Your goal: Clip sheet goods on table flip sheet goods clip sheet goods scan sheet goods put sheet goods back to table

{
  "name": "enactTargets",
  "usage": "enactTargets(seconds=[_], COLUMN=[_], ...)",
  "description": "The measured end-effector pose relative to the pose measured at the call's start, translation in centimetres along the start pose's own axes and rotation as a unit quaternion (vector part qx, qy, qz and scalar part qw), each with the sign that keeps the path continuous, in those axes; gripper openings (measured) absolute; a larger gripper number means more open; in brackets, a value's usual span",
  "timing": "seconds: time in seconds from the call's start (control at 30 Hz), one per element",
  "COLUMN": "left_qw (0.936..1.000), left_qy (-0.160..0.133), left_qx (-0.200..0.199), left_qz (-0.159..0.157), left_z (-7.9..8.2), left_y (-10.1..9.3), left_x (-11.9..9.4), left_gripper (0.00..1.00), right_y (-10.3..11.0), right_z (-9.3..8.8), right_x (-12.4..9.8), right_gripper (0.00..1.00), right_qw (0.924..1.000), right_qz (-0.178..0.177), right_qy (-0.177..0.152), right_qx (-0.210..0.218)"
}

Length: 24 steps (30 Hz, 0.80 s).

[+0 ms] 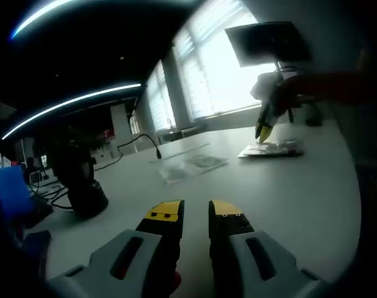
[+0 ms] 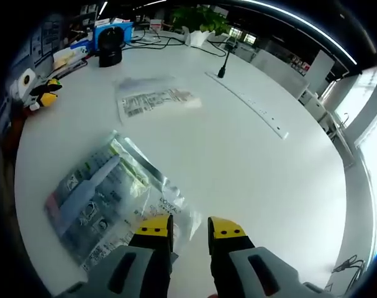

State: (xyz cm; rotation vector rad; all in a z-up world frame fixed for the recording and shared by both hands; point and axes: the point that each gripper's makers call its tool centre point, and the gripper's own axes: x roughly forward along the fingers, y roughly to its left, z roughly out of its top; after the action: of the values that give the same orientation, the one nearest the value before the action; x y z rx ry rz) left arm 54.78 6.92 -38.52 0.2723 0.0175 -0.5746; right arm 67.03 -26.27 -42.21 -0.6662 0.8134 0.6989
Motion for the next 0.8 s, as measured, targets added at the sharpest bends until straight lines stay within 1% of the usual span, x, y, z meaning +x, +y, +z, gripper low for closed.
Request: enactTargets(seconds=[0.1, 0.23, 0.37, 0.47, 0.63, 0.67, 0.73, 0.77, 0.8], left_qw=[1.0000, 1.0000, 1.0000, 1.0000, 1.0000, 1.0000, 1.0000, 1.0000, 1.0000], left_qy=[0.000, 0.000, 0.000, 0.001, 0.001, 0.001, 0.001, 0.001, 0.001], left_qx=[0.000, 0.001, 0.002, 0.002, 0.002, 0.002, 0.002, 0.002, 0.002], left_qz=[0.000, 0.000, 0.000, 0.001, 0.001, 0.001, 0.000, 0.001, 0.001], left_z=[0.0, 0.0, 0.0, 0.0, -0.1, -0.1, -0.1, -0.1, -0.1], left_y=[0.0, 0.0, 0.0, 0.0, 0.0, 0.0, 0.0, 0.0, 0.0], left_x=[0.0, 0.0, 0.0, 0.0, 0.0, 0.0, 0.0, 0.0, 0.0], left_gripper=[0.08, 0.08, 0.08, 0.08, 0.08, 0.08, 0.08, 0.08, 0.08], right_y=[0.2, 0.2, 0.1, -0.4, -0.7, -0.6, -0.6, -0.6, -0.6], right_z=[0.0, 0.1, 0.0, 0.0, -0.3, -0.4, -0.4, -0.4, -0.5], right_x=[0.1, 0.2, 0.4, 0.5, 0.9, 0.9, 1.0, 1.1, 1.0], right_gripper=[0.13, 0.14, 0.15, 0.20, 0.25, 0.25, 0.27, 0.28, 0.29], right_qw=[0.9999, 0.9997, 0.9990, 0.9986, 0.9956, 0.9942, 0.9932, 0.9917, 0.9924], right_qz=[0.006, 0.009, 0.036, 0.047, 0.088, 0.098, 0.107, 0.112, 0.112], right_qy=[0.003, 0.010, 0.017, 0.023, 0.028, 0.030, 0.024, 0.020, 0.019], right_qx=[-0.010, -0.018, -0.022, -0.011, 0.015, 0.034, 0.041, 0.060, 0.047])
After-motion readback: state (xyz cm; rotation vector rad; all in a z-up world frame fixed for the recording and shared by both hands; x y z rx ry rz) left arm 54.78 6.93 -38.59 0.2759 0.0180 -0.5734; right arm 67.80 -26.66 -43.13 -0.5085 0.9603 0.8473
